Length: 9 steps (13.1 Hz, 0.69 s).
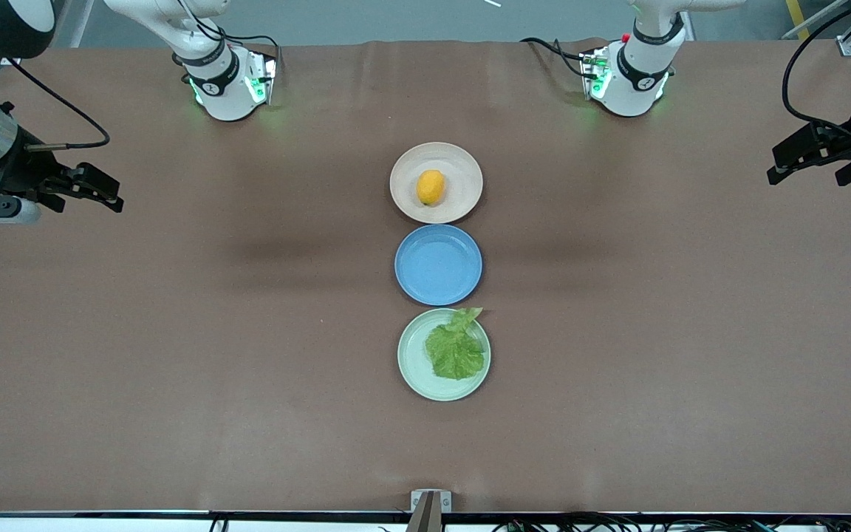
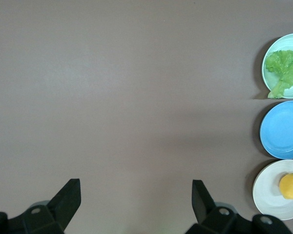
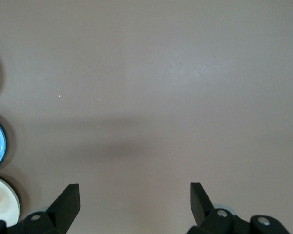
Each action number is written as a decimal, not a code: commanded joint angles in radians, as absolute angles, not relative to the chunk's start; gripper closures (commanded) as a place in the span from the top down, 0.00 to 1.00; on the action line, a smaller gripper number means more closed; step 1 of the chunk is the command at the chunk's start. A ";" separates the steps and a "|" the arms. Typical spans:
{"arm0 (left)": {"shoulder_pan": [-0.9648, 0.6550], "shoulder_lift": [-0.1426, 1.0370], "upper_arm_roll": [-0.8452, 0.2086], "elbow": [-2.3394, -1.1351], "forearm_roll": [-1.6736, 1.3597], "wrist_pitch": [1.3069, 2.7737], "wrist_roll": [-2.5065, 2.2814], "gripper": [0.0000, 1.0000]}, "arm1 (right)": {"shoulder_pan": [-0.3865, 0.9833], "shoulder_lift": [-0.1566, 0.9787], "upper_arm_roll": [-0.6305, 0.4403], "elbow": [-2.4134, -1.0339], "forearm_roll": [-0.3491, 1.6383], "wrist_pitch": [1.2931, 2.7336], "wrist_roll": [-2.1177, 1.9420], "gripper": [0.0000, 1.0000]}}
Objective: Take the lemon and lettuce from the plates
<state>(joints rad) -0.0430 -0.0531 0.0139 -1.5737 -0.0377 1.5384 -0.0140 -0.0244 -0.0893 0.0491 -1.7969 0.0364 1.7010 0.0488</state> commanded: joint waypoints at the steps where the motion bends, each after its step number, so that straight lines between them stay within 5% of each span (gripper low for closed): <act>1: -0.041 -0.051 0.014 -1.555 -0.037 1.525 0.002 1.00 | 0.004 -0.098 0.028 -1.802 0.025 1.695 0.046 1.00; 9: -0.049 -0.014 0.011 -1.557 -0.041 1.514 -0.026 1.00 | 0.012 -0.098 0.006 -1.799 0.028 1.686 0.046 1.00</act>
